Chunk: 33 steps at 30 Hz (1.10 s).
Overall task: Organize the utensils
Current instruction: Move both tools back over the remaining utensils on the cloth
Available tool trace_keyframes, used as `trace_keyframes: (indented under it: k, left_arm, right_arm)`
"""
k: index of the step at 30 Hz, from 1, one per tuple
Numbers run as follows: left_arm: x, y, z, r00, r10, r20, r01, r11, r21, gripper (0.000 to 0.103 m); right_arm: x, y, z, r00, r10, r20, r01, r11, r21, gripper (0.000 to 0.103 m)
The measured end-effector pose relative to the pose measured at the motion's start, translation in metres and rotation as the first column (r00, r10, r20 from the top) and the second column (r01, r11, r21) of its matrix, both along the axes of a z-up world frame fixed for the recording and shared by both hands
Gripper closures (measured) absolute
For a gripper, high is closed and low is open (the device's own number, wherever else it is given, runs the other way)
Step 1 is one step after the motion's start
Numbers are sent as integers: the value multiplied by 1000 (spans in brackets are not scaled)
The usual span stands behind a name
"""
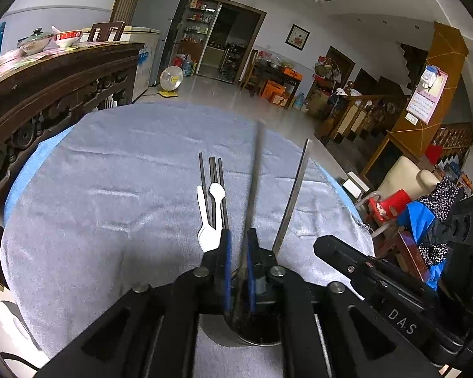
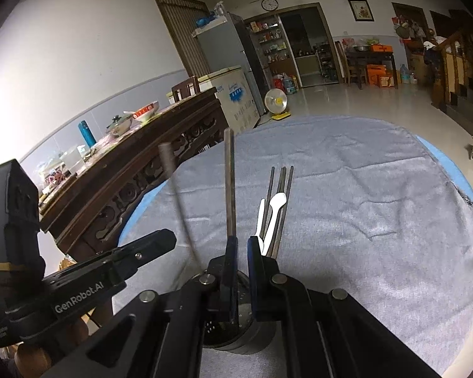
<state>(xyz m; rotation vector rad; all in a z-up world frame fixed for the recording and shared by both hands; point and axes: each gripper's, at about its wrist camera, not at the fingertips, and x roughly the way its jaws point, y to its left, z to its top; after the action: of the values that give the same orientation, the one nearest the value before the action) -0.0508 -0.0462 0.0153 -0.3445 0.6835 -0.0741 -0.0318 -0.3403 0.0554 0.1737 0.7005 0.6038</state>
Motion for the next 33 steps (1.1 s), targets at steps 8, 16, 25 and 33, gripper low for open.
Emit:
trace_keyframes:
  k: [8,16,25,33]
  left_arm:
    - [-22,25,29,994,66,83,-63,997,-40,44]
    - [-8,70,14,982,190,-12,-191,979,-72,37]
    - [30,101,-77,892,250,-377,-273,962,-8,37]
    - [56,96,-98,871,234,-431,-245,969,33,37]
  right_arm:
    - [-5,-34,22,998,-56,25,53,994,92,44]
    - [25,-76,-7,983,-145,-112,156,983,98,37]
    - [74,-93,-95,903,-135,-409,141,990,-15,37]
    - [153,-57,-109,836,-36,-548,-21,995,-97,39]
